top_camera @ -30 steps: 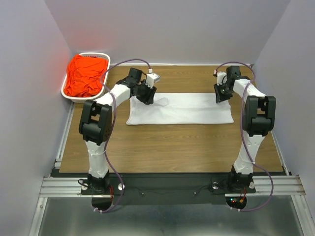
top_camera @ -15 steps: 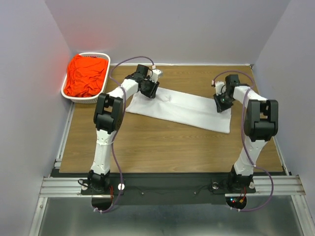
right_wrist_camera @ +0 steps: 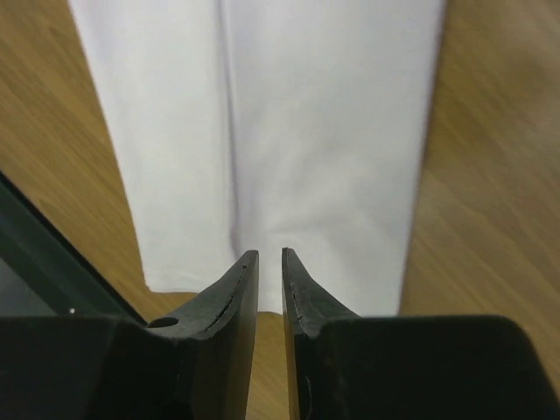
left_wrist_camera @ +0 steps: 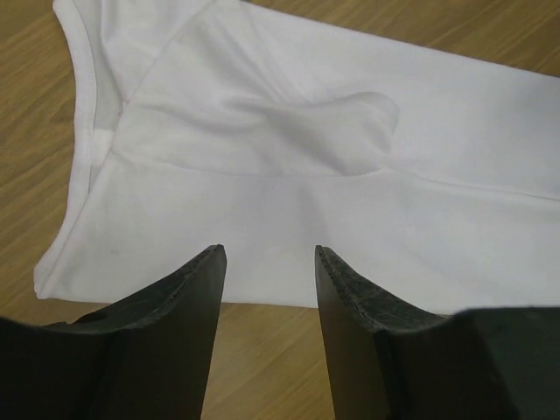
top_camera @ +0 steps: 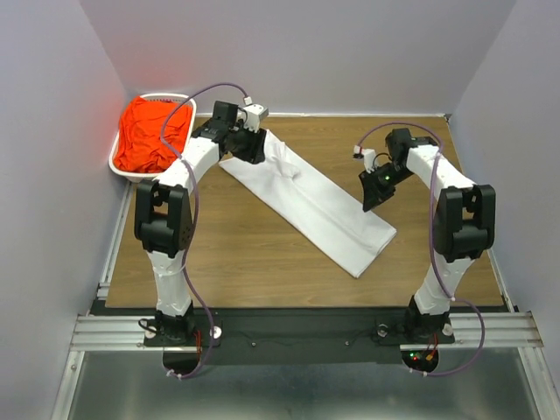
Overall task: Fold and stack the t-shirts
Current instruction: Fold the tshirt
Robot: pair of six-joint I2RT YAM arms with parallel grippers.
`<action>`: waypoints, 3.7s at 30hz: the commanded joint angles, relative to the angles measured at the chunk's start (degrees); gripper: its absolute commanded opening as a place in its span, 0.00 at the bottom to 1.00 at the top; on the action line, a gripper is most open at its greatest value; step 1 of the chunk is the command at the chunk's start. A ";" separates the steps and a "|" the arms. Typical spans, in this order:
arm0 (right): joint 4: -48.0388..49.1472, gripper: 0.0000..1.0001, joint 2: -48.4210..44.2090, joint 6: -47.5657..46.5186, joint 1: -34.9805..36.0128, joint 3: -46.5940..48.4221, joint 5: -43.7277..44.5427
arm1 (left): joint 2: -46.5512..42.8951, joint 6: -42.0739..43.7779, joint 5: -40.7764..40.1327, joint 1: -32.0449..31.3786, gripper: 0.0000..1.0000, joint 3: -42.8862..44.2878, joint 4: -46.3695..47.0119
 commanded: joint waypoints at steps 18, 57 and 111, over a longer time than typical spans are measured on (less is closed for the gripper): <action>9.52 0.17 4.42 11.45 14.92 -15.40 -0.85 | 16.28 -2.72 -4.87 -2.73 0.37 8.17 -5.59; 22.43 0.32 -18.17 13.21 35.75 -21.90 7.46 | -61.73 43.17 -3.29 -21.45 0.62 -59.91 -13.36; 38.16 0.60 -38.56 -14.30 51.06 -50.99 21.37 | -45.66 36.22 -1.79 -45.71 0.63 -64.84 1.86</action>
